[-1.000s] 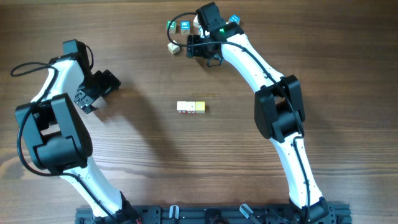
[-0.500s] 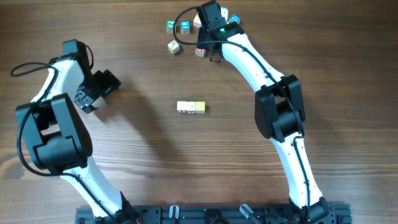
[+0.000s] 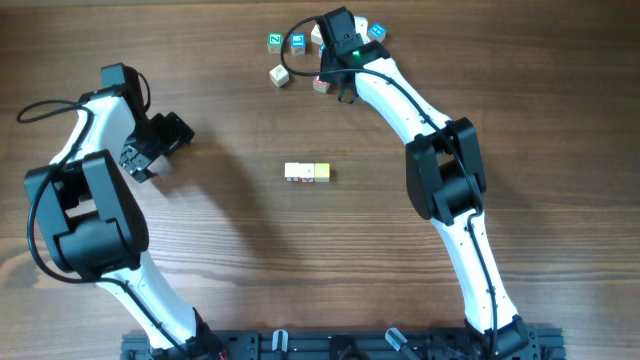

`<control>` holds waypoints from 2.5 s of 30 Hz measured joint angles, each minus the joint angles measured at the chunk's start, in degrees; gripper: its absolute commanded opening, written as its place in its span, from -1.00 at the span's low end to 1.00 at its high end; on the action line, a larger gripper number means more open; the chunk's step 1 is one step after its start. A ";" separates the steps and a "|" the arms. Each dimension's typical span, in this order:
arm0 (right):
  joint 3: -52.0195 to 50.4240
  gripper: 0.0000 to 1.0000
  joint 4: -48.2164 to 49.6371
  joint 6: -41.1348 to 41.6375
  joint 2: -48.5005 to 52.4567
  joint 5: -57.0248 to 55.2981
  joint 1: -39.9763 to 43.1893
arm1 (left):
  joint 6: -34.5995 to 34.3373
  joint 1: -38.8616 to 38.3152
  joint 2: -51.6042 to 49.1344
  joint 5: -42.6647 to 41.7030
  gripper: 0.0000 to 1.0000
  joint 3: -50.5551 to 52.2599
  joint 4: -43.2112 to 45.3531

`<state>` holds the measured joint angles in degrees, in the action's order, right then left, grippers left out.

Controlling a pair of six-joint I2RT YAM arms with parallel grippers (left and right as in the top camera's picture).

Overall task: Form a horizontal line
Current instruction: 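Grasp a white green-letter block from the cluster with the right gripper, then carry the green-letter block toward the right end of the row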

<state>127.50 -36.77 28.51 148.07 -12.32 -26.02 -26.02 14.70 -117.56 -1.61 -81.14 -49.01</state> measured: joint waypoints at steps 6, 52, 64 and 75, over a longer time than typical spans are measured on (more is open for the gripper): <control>0.00 -0.41 0.20 -0.52 0.00 -0.87 0.00 | 0.00 0.00 0.00 0.00 1.00 0.00 0.00; -0.50 -0.86 -24.55 0.85 -21.55 13.16 -21.27 | 0.00 0.00 0.00 0.00 1.00 0.00 -0.02; -1.44 -0.88 -43.95 0.85 -21.53 10.32 -5.18 | 0.00 0.00 0.00 0.00 1.00 0.00 0.00; -23.61 -0.87 -24.24 -0.70 -21.24 8.33 -4.50 | 0.00 0.00 0.00 0.00 1.00 0.00 0.00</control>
<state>103.90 -61.01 27.81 126.82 -3.99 -30.52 -26.02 14.70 -117.56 -1.61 -81.14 -49.01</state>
